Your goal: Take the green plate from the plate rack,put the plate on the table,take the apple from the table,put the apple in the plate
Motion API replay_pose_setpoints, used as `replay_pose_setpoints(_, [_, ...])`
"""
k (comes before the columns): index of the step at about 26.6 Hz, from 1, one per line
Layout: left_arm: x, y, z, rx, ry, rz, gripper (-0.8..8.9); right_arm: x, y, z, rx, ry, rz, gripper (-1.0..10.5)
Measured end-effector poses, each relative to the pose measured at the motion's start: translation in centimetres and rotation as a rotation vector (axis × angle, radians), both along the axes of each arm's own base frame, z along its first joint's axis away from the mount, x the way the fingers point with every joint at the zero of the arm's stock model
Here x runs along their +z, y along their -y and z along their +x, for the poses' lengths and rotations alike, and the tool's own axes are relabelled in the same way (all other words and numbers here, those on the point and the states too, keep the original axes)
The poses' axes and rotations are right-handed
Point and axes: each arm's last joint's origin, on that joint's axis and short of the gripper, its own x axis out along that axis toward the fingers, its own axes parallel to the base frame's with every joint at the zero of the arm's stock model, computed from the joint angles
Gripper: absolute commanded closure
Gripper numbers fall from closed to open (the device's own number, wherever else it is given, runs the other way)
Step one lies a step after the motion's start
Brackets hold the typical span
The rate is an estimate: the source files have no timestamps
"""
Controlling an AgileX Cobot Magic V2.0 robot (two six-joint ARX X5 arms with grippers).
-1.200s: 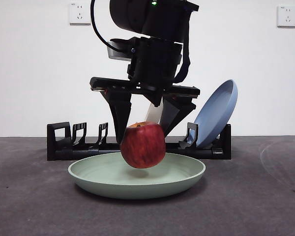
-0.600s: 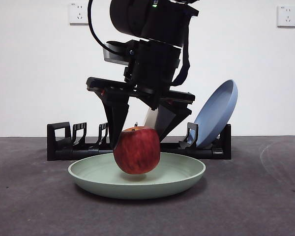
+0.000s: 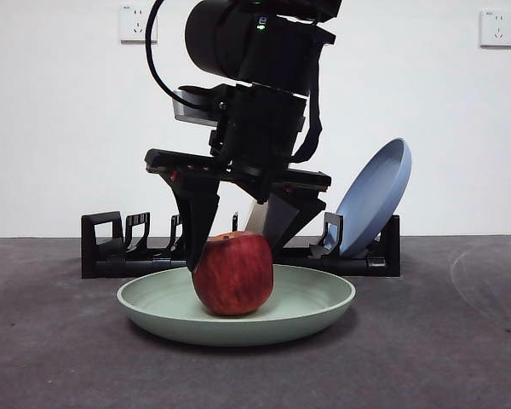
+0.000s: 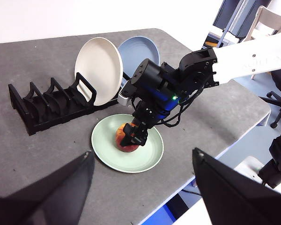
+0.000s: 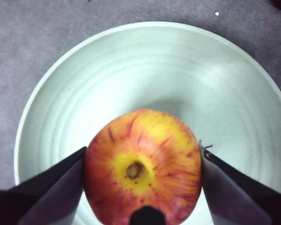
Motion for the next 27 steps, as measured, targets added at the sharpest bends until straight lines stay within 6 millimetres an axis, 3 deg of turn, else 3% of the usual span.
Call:
replay_pose_setpoints(6, [0.0, 0.0, 0.0, 0.003, -0.004, -0.005, 4.64, -2.1, 0.5, 0.3, -0.014, -0.063, -0.067, 4.3])
replay_pose_setpoints(12, [0.0, 0.0, 0.0, 0.006, -0.003, -0.004, 4.64, -0.7, 0.4, 0.4, -0.014, -0.081, -0.087, 4.3])
replay_pose_setpoints(18, [0.0, 0.0, 0.0, 0.006, -0.003, -0.004, 4.64, 4.7, -0.2, 1.0, 0.008, -0.076, -0.093, 4.4])
replay_pose_setpoints(23, [0.0, 0.0, 0.0, 0.014, 0.000, -0.003, 4.64, 11.1, 0.2, 0.6, 0.060, -0.063, -0.097, 4.4])
replay_pose_setpoints(27, [0.0, 0.0, 0.2, 0.057, 0.015, 0.007, 4.64, 16.5, 1.7, -0.8, 0.089, 0.018, -0.035, 4.4])
